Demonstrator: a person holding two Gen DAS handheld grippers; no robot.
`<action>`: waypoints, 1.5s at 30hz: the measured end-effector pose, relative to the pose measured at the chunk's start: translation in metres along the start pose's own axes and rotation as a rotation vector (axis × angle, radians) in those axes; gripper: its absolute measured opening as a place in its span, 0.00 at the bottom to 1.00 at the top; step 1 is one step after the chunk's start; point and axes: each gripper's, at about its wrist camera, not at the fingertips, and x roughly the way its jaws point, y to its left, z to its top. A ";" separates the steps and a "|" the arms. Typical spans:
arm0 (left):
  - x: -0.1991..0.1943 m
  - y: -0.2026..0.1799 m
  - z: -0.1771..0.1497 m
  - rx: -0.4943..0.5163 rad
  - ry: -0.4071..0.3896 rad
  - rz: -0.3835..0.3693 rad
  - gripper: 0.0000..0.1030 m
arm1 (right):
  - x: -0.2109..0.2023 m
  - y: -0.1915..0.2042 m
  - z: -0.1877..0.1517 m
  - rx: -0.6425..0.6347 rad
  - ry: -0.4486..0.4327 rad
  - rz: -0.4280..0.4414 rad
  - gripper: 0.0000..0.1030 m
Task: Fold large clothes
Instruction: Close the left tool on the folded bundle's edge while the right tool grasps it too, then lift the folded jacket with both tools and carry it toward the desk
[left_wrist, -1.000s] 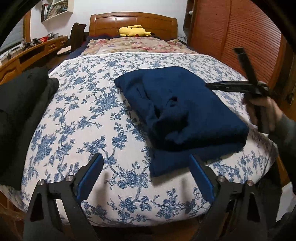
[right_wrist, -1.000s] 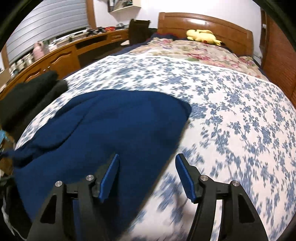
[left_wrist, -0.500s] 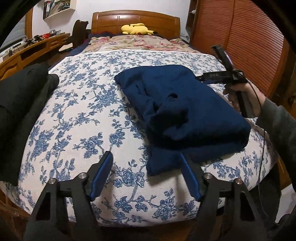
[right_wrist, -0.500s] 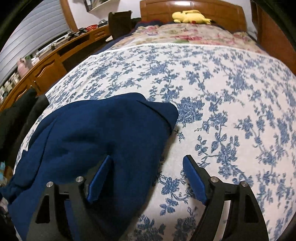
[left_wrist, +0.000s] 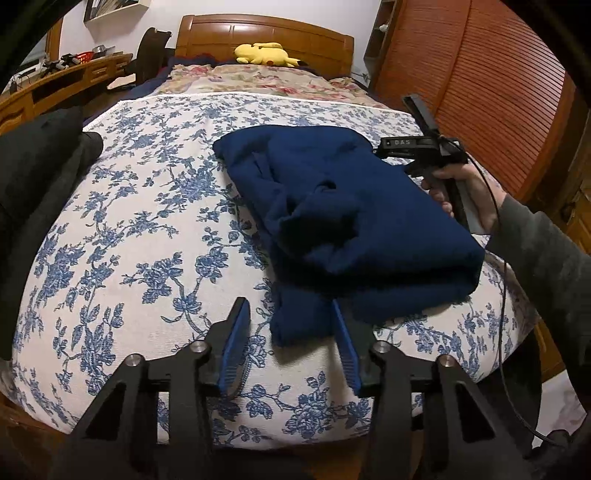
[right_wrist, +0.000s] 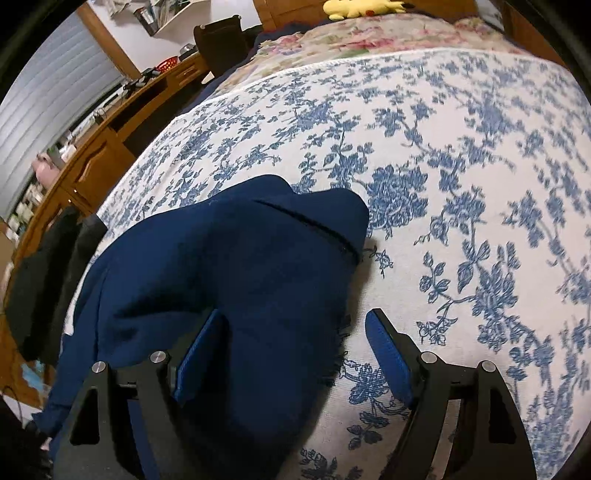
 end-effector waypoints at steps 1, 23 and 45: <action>0.000 0.000 0.000 -0.003 0.000 -0.006 0.42 | 0.001 -0.001 0.001 0.001 0.001 0.006 0.79; -0.005 -0.008 -0.006 -0.012 0.007 -0.022 0.17 | -0.010 0.037 -0.004 -0.212 -0.041 -0.085 0.17; -0.005 -0.004 -0.005 -0.019 -0.007 -0.046 0.15 | 0.011 0.003 0.013 -0.007 0.029 -0.003 0.65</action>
